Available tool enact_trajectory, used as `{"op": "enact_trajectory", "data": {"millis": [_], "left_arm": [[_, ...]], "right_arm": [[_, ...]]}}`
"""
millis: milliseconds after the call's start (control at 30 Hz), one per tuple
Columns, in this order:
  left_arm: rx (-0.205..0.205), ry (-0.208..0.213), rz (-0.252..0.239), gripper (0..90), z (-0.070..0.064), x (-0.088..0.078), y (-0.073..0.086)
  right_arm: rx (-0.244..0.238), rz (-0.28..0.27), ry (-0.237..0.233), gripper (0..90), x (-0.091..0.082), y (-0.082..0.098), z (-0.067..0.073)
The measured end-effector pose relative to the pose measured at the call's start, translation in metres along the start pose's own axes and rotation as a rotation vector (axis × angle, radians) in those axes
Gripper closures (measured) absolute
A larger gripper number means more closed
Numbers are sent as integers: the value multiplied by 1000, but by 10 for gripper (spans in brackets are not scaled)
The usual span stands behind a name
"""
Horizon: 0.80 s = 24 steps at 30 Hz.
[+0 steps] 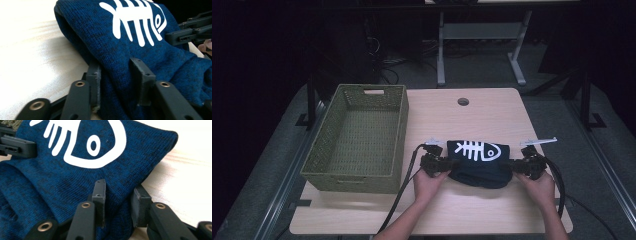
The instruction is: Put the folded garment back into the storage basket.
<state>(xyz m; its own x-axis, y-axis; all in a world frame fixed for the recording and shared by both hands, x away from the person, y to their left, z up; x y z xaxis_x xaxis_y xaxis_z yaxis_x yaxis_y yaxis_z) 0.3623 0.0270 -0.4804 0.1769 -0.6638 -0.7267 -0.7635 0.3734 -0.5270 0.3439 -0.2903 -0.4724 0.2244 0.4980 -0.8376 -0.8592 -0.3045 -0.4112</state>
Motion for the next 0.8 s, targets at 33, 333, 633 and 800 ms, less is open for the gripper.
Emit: {"op": "enact_trajectory", "data": {"millis": [33, 333, 633, 800], "left_arm": [[-3, 7, 0, 657, 0, 0, 0], [15, 7, -6, 689, -5, -9, -1], [36, 9, -32, 689, -13, -24, -3], [63, -2, -53, 689, -21, -39, -7]], "right_arm": [[-1, -2, 0, 696, -1, 0, 1], [-20, -15, -16, 706, -10, 2, 8], [-40, -52, -25, 708, -26, 0, 19], [-60, -77, -25, 709, -37, -3, 28]]}}
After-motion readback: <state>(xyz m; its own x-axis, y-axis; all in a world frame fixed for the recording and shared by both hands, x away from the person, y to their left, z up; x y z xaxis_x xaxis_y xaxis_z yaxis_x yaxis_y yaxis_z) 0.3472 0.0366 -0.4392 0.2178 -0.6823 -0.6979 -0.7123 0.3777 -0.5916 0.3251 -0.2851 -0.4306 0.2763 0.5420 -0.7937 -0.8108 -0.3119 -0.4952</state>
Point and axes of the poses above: each handheld gripper's, and its own axes: x roughly forward along the jaws, y roughly out of its underside, z roughly to its left, the point moved 1 cm from there along x, roughly forward along the jaws, and after that the axes turned 14 degrees about z, right-handed, at the moved point
